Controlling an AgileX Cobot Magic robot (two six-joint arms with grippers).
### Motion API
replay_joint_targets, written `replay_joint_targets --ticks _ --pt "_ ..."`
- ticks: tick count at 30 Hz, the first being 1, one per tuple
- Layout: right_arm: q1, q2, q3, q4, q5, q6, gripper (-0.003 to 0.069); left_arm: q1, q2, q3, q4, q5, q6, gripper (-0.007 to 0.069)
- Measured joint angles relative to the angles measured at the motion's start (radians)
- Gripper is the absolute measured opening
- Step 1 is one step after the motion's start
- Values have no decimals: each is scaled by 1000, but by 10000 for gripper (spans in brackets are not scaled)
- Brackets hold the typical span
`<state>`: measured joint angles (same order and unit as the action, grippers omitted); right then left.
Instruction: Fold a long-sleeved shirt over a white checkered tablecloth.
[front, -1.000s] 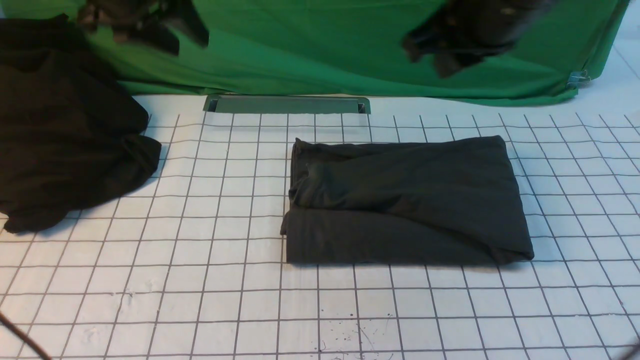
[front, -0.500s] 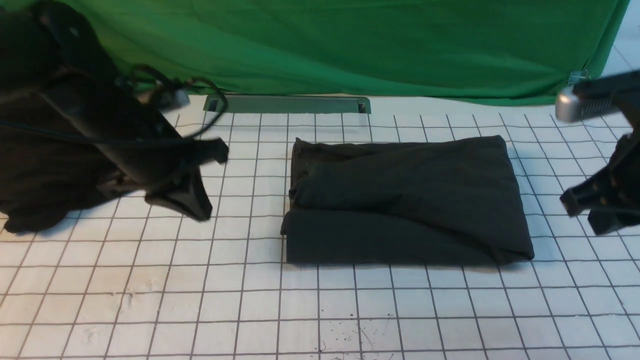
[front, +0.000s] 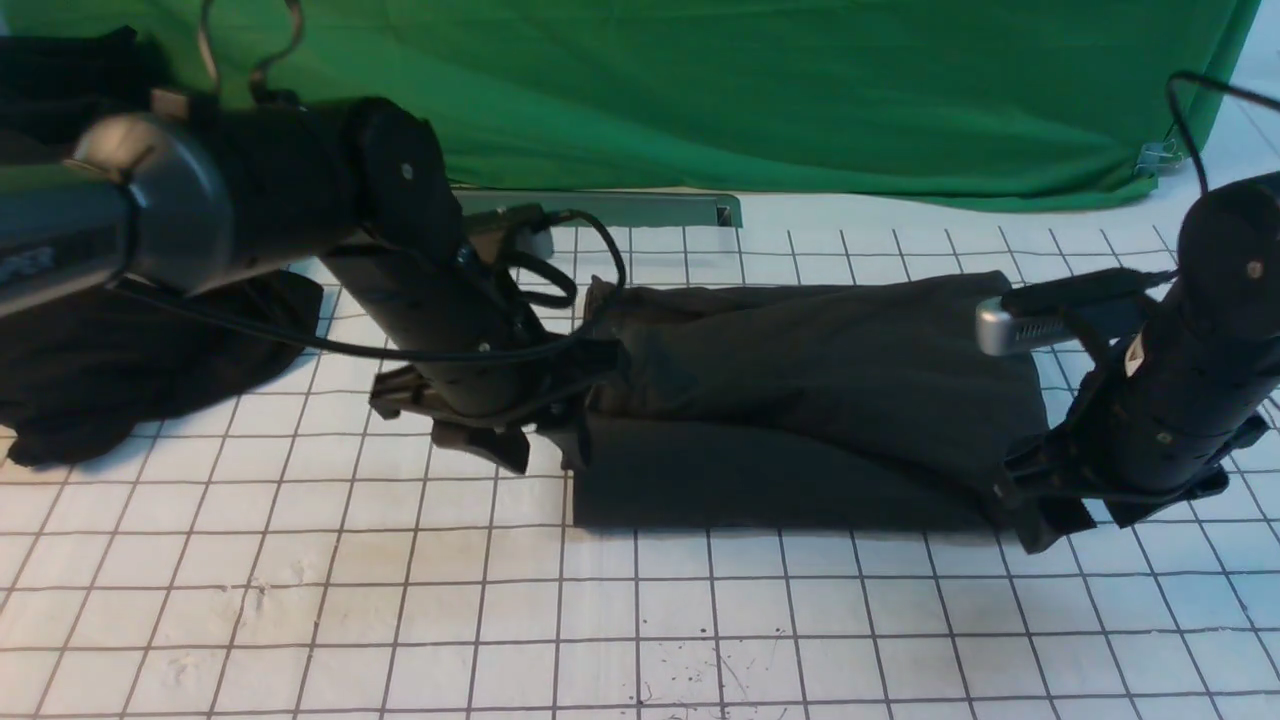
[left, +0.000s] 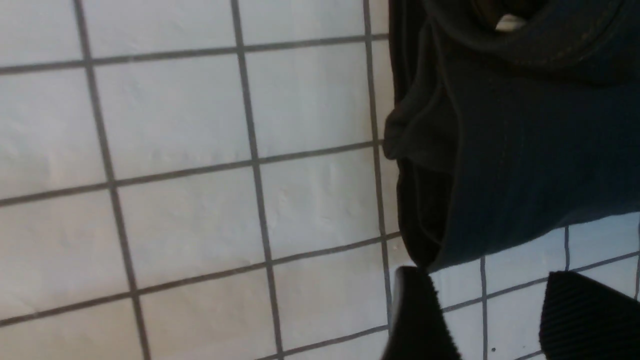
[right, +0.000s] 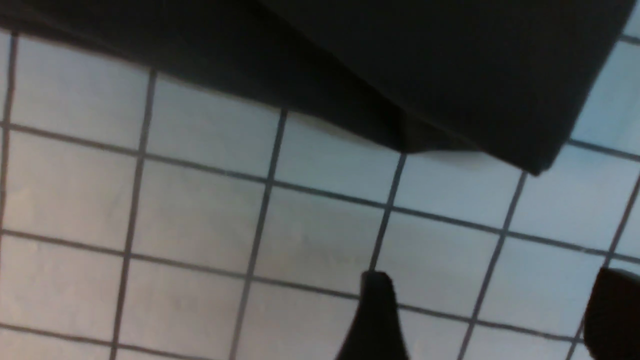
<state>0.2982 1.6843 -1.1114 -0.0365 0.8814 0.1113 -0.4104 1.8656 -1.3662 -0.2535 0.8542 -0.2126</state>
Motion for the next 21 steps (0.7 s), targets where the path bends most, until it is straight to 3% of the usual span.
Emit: replay_joint_targets --ticks 4,10,16,21 --pt "0 47 0 0 -48 0 512 -7 38 -2 -33 -17 0 482" --pt "0 100 0 0 -114 0 512 -7 75 -2 -114 -39 27 517" --pt "0 148 0 0 -165 11 512 -7 108 -2 -150 -62 45 467" --pt "0 152 0 -2 -187 23 512 -7 131 -2 -213 -90 91 367"
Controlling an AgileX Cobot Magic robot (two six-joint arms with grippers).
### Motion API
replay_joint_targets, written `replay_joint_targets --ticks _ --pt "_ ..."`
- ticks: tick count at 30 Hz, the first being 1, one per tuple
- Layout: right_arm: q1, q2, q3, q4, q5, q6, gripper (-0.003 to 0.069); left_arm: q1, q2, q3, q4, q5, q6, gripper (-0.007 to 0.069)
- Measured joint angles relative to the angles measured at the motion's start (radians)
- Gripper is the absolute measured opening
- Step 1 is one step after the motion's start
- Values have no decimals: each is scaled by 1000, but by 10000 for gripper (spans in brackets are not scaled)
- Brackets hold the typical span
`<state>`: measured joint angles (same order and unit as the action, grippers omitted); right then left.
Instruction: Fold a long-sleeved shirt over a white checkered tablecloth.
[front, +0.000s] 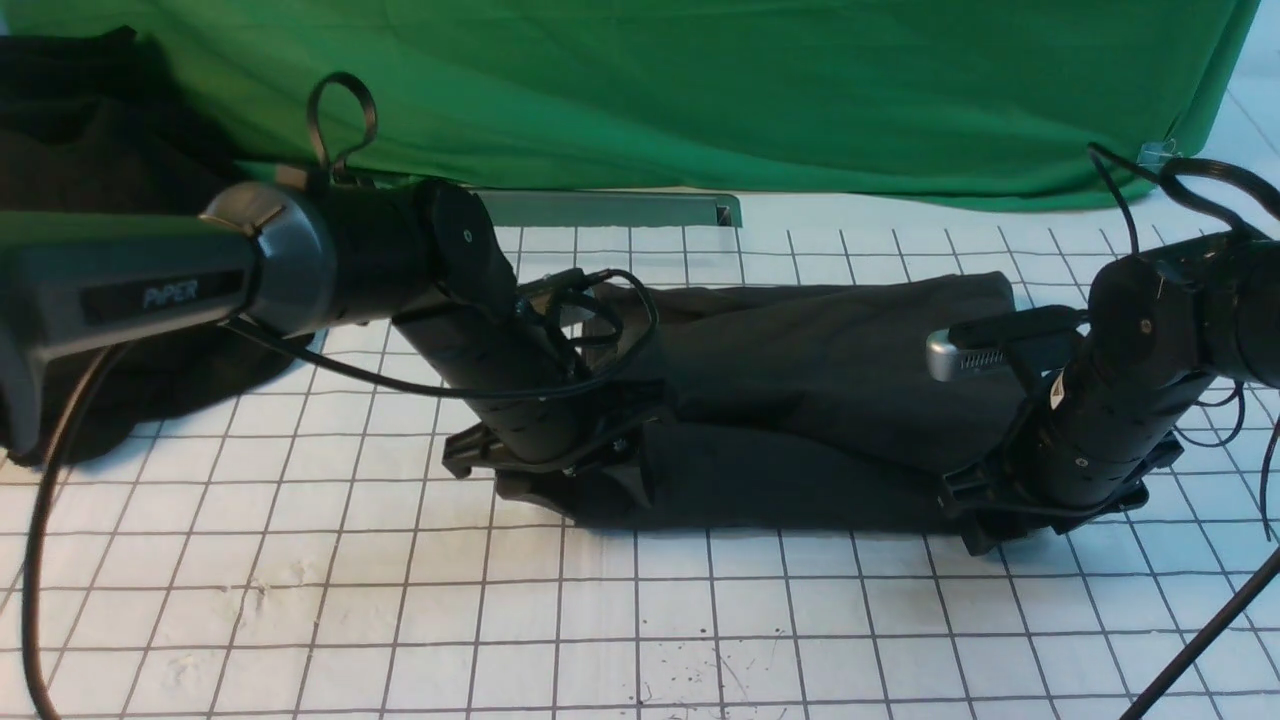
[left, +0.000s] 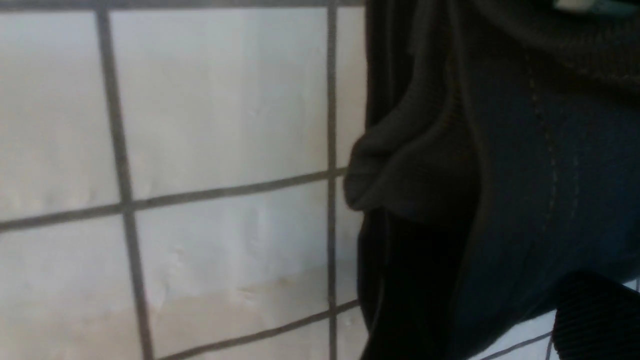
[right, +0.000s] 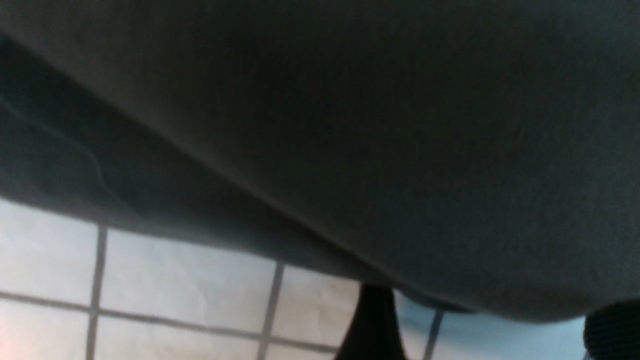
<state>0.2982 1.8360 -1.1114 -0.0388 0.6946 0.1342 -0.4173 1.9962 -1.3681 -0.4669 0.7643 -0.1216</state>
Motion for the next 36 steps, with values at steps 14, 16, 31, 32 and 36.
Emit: replay_joint_targets --ticks 14,16,31,32,36 --pt "0 3 -11 -76 100 10 512 0 9 0 -56 -15 47 12" --pt "0 4 -11 -78 83 10 512 0 9 0 -56 -15 47 12" --pt "-23 7 -12 -81 21 -62 17 0 5 0 -54 5 48 12" --pt "-23 0 -12 -80 41 -66 15 0 -6 0 -49 20 48 12" --pt "-23 -61 -12 -68 144 -72 13 0 -64 0 -31 110 48 12"
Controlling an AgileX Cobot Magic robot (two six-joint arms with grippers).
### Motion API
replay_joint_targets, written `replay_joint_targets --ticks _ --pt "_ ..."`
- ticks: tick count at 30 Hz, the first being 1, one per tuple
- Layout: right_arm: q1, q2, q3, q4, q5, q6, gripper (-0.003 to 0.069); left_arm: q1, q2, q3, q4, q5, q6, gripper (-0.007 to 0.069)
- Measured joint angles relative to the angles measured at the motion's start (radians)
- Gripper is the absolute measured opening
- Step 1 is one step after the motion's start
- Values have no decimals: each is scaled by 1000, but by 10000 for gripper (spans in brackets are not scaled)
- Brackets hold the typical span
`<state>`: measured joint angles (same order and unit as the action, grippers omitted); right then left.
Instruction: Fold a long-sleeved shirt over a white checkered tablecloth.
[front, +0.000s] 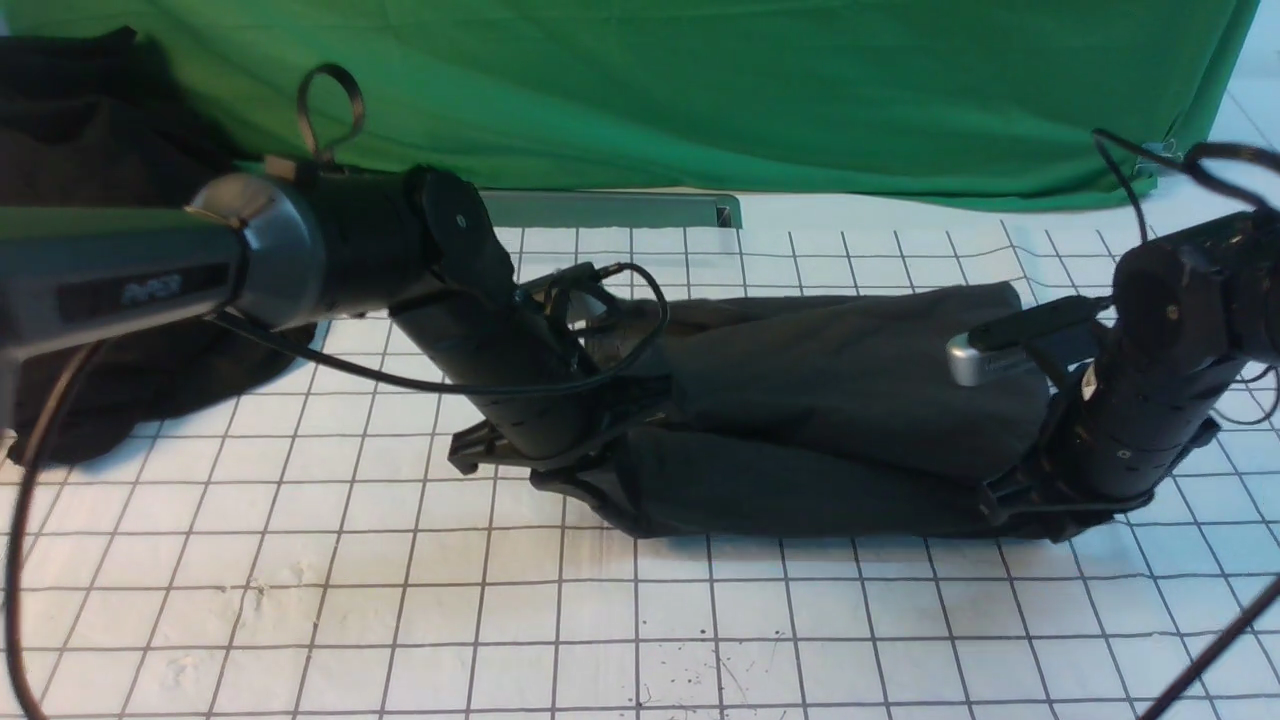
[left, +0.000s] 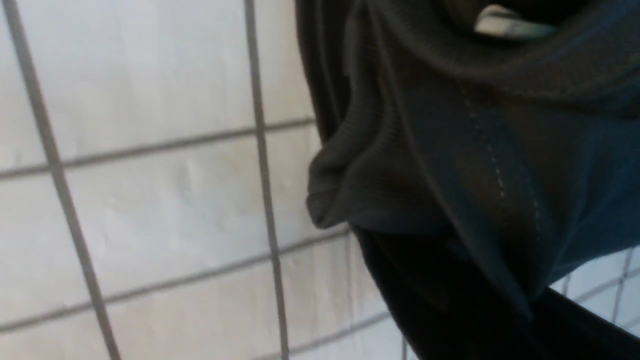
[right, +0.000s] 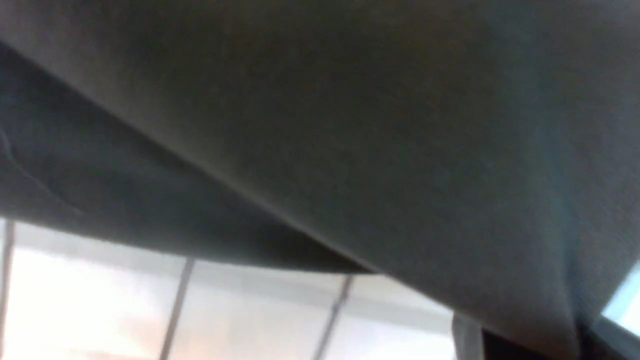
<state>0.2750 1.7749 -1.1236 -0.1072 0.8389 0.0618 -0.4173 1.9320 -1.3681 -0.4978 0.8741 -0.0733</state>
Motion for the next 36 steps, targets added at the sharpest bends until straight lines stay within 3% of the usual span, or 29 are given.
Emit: replay_joint_targets --ticks 7,16,19,22,23,24,25,26,28,31,32,36 --pt "1 -92 38 50 139 3 13 -11 -60 4 27 181 0 12" --pt "2 -94 185 84 58 29 49 -42 -60 51 52 168 0 13" --pt "2 -94 202 71 57 36 122 -44 -60 51 60 162 0 18" --pt "2 -94 203 64 25 49 293 -44 -60 51 68 162 1 69" --pt "2 -94 203 62 24 49 304 -44 -60 51 68 162 1 69" --pt "2 -94 197 62 22 50 398 -44 -60 51 73 164 1 118" --pt "2 -94 197 62 22 50 398 -44 -60 51 74 164 1 118" --pt "2 -94 179 62 41 50 471 -44 -60 49 79 180 1 180" --pt "2 -97 148 62 77 46 514 -44 -60 35 92 211 1 250" --pt "2 -125 88 60 159 24 526 -44 -74 -9 122 277 1 368" --pt "2 -131 79 60 164 22 526 -44 -74 -9 122 280 1 376" --pt "2 -233 6 53 284 2 461 -44 -147 -70 180 325 2 508"
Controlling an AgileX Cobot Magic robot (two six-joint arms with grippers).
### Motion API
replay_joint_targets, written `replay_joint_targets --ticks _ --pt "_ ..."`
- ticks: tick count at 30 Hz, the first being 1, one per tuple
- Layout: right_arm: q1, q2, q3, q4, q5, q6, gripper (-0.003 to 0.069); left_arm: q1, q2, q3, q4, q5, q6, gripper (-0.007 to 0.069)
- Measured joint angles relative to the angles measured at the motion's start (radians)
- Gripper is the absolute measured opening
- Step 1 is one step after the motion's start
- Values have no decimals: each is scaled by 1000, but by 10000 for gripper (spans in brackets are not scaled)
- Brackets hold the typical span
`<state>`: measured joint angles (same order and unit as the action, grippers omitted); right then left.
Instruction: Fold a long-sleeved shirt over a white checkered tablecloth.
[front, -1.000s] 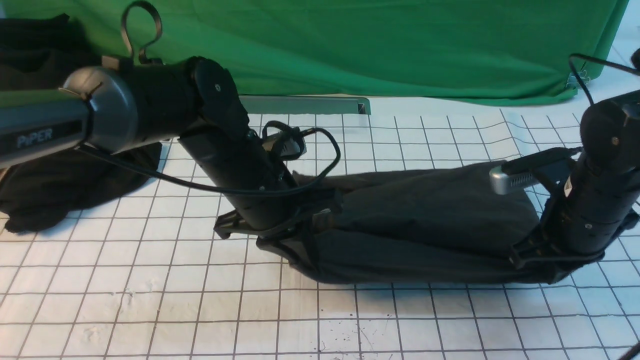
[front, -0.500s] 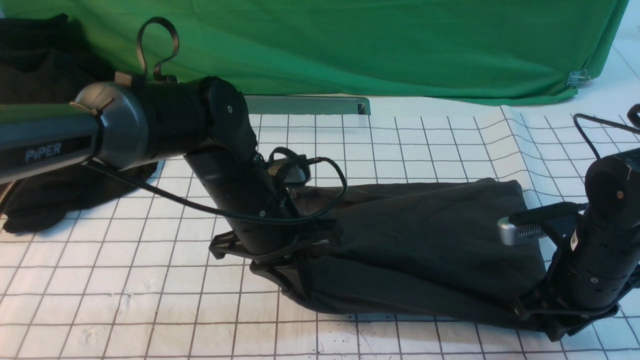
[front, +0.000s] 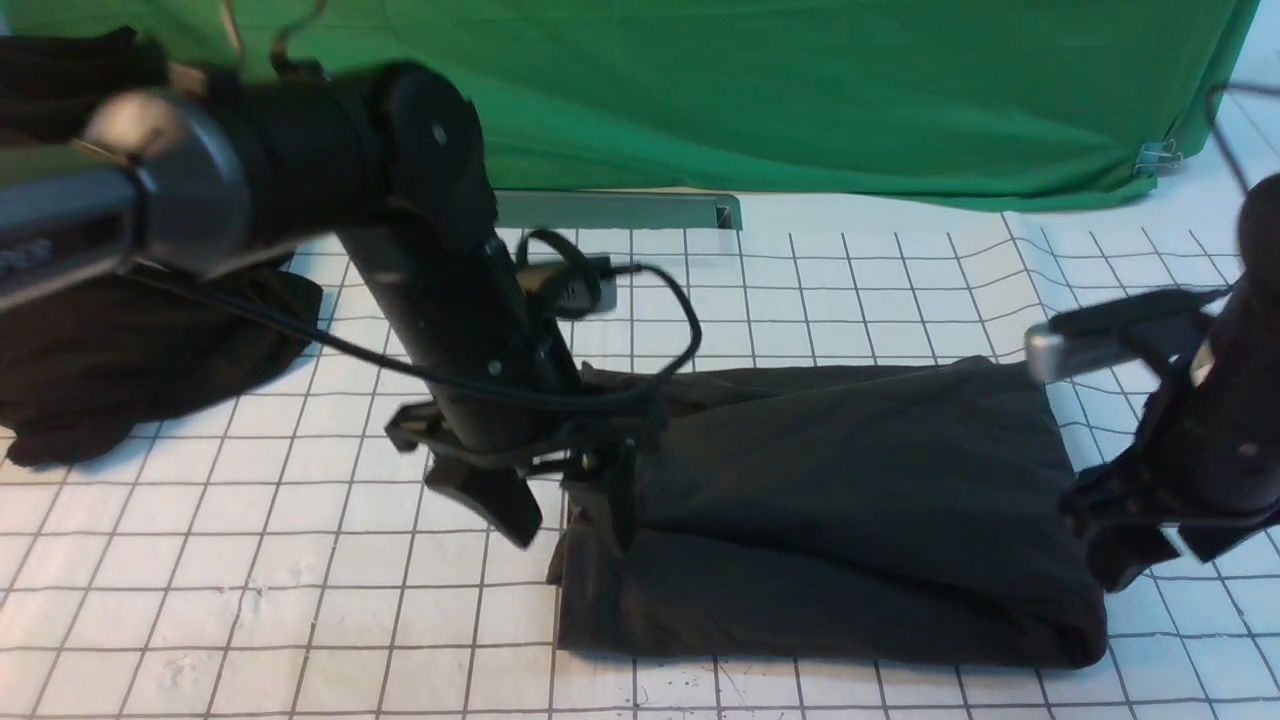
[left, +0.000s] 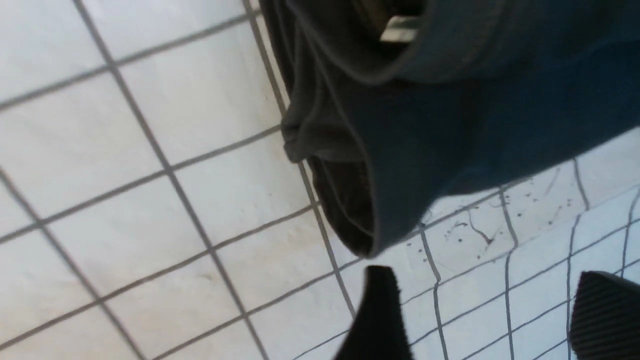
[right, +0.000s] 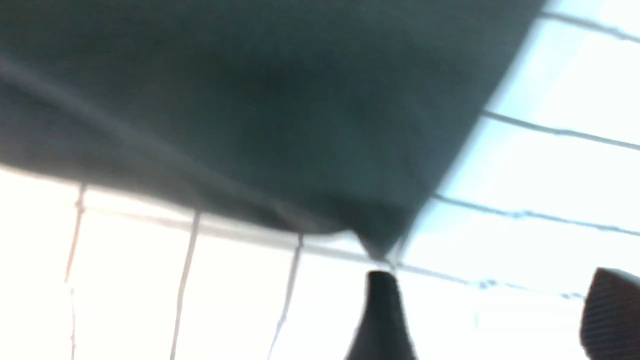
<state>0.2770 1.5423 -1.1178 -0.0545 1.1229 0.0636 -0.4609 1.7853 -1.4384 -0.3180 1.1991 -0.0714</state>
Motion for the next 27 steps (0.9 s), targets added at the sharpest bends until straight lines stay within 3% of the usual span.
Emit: replay_joint_targets --ticks 3,6,11,16,20,23,27 --pt "0 -122 -15 -2 54 -9 364 0 -62 -14 26 4 -12 545" --pt "0 -294 -15 -3 75 -13 216 0 -124 -18 54 11 -30 549" --pt "0 -559 -15 -3 71 -16 66 0 -187 -18 84 12 -33 495" --pt "0 -819 -10 -5 -13 -45 41 0 -218 -18 96 -8 -33 344" --pt "0 -1082 121 -8 -208 -70 39 0 -219 -18 108 -52 -25 90" --pt "0 -1174 249 -9 -329 -87 39 0 -219 -18 111 -69 -23 20" --pt "0 -1261 477 -9 -572 -71 39 0 -219 -18 114 -95 -18 1"
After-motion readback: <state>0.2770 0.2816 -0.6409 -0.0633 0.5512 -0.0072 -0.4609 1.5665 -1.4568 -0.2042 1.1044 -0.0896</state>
